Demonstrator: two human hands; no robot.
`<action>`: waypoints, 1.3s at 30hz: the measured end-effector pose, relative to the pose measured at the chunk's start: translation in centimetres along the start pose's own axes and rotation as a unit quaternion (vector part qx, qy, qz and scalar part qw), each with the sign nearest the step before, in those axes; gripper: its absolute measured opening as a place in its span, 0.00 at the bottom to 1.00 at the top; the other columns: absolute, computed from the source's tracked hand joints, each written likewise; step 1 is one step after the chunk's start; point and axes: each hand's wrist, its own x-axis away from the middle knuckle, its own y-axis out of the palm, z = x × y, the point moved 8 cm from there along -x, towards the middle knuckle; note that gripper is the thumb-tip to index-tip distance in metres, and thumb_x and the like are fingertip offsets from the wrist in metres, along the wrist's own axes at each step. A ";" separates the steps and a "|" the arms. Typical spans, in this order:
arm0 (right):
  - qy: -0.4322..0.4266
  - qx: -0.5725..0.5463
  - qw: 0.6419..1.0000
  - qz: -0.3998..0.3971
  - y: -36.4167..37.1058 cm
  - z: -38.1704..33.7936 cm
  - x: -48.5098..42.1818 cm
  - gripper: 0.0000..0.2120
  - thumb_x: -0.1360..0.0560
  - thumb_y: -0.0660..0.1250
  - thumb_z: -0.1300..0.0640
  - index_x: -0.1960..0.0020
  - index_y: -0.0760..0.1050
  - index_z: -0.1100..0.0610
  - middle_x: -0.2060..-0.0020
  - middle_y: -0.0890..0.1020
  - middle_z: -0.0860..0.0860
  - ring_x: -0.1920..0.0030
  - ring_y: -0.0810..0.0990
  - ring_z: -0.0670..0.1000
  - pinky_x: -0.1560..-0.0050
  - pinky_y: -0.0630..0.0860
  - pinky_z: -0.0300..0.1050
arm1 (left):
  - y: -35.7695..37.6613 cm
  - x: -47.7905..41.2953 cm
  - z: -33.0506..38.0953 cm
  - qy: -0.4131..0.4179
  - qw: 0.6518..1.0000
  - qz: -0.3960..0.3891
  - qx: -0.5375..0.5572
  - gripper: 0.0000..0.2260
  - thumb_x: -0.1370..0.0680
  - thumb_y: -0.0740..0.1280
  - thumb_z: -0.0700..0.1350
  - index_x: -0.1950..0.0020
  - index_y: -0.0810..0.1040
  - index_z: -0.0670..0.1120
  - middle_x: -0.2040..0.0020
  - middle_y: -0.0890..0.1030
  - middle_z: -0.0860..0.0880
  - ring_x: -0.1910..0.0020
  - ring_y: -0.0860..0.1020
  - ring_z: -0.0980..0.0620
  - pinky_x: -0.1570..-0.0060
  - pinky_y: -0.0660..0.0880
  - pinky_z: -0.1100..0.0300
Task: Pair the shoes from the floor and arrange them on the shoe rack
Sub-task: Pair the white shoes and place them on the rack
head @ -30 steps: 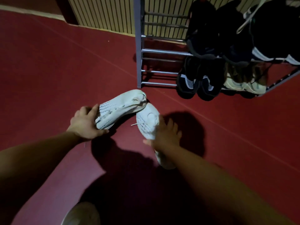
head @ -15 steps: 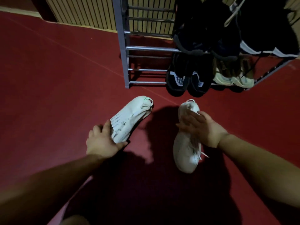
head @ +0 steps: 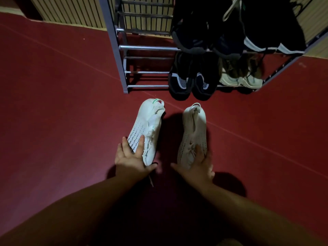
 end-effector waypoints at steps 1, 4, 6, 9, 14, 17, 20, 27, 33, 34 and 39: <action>-0.008 0.006 1.000 -0.010 0.5 -0.1 0.1 0.53 0.34 0.68 0.32 0.24 0.38 0.46 0.25 0.38 0.57 0.25 0.47 0.60 0.29 0.55 0.58 | -0.1 -0.1 0.1 -0.007 1.000 0.003 0.006 0.46 0.34 0.56 0.76 0.26 0.34 0.62 0.24 0.38 0.37 0.25 0.46 0.37 0.26 0.47 0.51; -0.041 -0.041 0.998 0.015 0.8 -0.3 0.1 0.49 0.32 0.71 0.41 0.23 0.41 0.46 0.26 0.39 0.60 0.25 0.47 0.61 0.30 0.57 0.57 | -0.5 0.1 0.4 -0.003 0.996 0.021 0.087 0.45 0.38 0.61 0.72 0.25 0.49 0.62 0.24 0.46 0.38 0.26 0.50 0.39 0.27 0.50 0.54; -0.066 -0.093 0.993 0.037 0.4 -0.2 0.2 0.47 0.31 0.71 0.45 0.23 0.46 0.49 0.25 0.43 0.60 0.26 0.49 0.61 0.29 0.57 0.56 | -1.1 0.3 0.0 -0.008 0.987 0.046 0.152 0.48 0.46 0.54 0.71 0.27 0.63 0.58 0.26 0.54 0.38 0.29 0.55 0.38 0.30 0.56 0.54; -0.121 -0.185 0.974 0.041 -0.9 0.2 0.4 0.45 0.33 0.69 0.43 0.23 0.50 0.51 0.25 0.48 0.56 0.26 0.53 0.58 0.28 0.58 0.57 | -2.3 0.6 0.4 0.020 0.974 0.073 0.213 0.44 0.44 0.52 0.69 0.32 0.72 0.53 0.28 0.58 0.37 0.31 0.59 0.37 0.32 0.59 0.51; -0.225 -0.207 0.947 0.101 -4.7 -0.4 0.7 0.44 0.37 0.62 0.38 0.25 0.55 0.54 0.27 0.55 0.58 0.28 0.55 0.51 0.29 0.56 0.47 | -5.1 1.2 2.4 0.050 0.948 0.118 0.292 0.38 0.41 0.54 0.66 0.35 0.76 0.53 0.27 0.58 0.40 0.30 0.57 0.40 0.32 0.55 0.56; -0.250 -0.181 0.942 0.131 -6.8 -2.0 0.3 0.43 0.35 0.61 0.38 0.26 0.57 0.57 0.27 0.55 0.61 0.27 0.55 0.56 0.29 0.53 0.46 | -6.9 0.5 4.0 0.052 0.936 0.143 0.317 0.38 0.40 0.55 0.65 0.35 0.76 0.48 0.28 0.59 0.42 0.31 0.59 0.40 0.33 0.56 0.58; -0.261 -0.153 0.941 0.151 -8.9 -3.9 -1.5 0.43 0.35 0.59 0.36 0.25 0.51 0.50 0.25 0.52 0.61 0.25 0.52 0.58 0.28 0.53 0.51 | -9.2 -1.4 5.5 0.059 0.933 0.159 0.318 0.35 0.38 0.56 0.65 0.36 0.76 0.50 0.28 0.60 0.40 0.32 0.60 0.38 0.32 0.59 0.54; -0.226 -0.026 0.951 0.210 -12.3 -9.9 -7.4 0.38 0.35 0.57 0.36 0.29 0.57 0.50 0.28 0.58 0.66 0.33 0.64 0.69 0.37 0.65 0.63 | -15.5 -9.3 8.8 -0.033 0.943 0.171 0.285 0.18 0.24 0.61 0.55 0.41 0.76 0.46 0.23 0.48 0.45 0.30 0.56 0.39 0.30 0.55 0.49; -0.227 0.089 0.952 0.185 -13.0 -15.0 -11.9 0.40 0.32 0.68 0.47 0.25 0.55 0.45 0.24 0.48 0.59 0.30 0.57 0.61 0.34 0.59 0.53 | -16.4 -15.2 8.0 -0.043 0.978 0.148 0.142 0.33 0.21 0.61 0.50 0.22 0.46 0.50 0.24 0.38 0.38 0.25 0.40 0.38 0.27 0.41 0.49; -0.228 0.103 0.953 0.173 -12.8 -15.4 -12.4 0.40 0.32 0.68 0.46 0.24 0.53 0.44 0.24 0.46 0.59 0.29 0.55 0.62 0.33 0.58 0.54 | -16.0 -15.3 8.0 -0.026 0.982 0.139 0.122 0.37 0.22 0.62 0.53 0.23 0.41 0.50 0.24 0.38 0.37 0.25 0.39 0.38 0.27 0.40 0.48; -0.249 0.101 0.949 0.167 -11.7 -15.9 -12.4 0.39 0.30 0.68 0.46 0.28 0.48 0.41 0.25 0.44 0.62 0.29 0.51 0.68 0.31 0.55 0.61 | -13.9 -16.6 9.6 0.217 0.952 0.087 -0.197 0.47 0.32 0.64 0.69 0.25 0.36 0.60 0.24 0.34 0.40 0.26 0.34 0.38 0.30 0.33 0.43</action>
